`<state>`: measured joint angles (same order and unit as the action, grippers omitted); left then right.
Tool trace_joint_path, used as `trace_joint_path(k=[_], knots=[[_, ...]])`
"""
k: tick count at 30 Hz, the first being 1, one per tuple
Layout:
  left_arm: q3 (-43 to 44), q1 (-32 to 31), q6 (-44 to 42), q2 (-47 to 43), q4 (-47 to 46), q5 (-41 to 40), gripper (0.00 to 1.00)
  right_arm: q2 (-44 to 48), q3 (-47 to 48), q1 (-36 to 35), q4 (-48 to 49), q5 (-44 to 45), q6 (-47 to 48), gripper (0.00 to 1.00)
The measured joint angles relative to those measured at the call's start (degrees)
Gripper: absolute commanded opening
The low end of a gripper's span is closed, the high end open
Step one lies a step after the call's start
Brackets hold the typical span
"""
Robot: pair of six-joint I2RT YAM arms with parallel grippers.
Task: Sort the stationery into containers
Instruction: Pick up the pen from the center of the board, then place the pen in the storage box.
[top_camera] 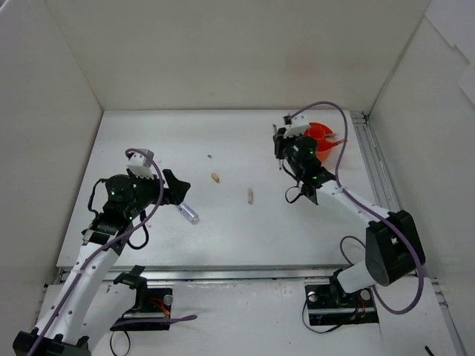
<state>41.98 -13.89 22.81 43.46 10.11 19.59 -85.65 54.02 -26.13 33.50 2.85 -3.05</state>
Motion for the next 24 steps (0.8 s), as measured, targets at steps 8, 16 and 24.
trace_joint_path(k=[8, 16, 24], knots=[[0.0, 0.0, 0.0, 7.1, -1.7, 0.2, 1.0, 3.7, -7.8, 11.3, 19.2, 4.0, 2.5, 0.0], [4.4, -0.1, -0.4, 16.8, -3.0, 2.1, 1.0, -3.0, -8.2, 19.4, 33.2, 5.7, 1.9, 0.0], [6.9, -0.1, -1.2, 21.7, -4.6, 3.5, 1.0, -11.0, -6.7, 22.5, 36.8, 4.4, 0.7, 0.0]])
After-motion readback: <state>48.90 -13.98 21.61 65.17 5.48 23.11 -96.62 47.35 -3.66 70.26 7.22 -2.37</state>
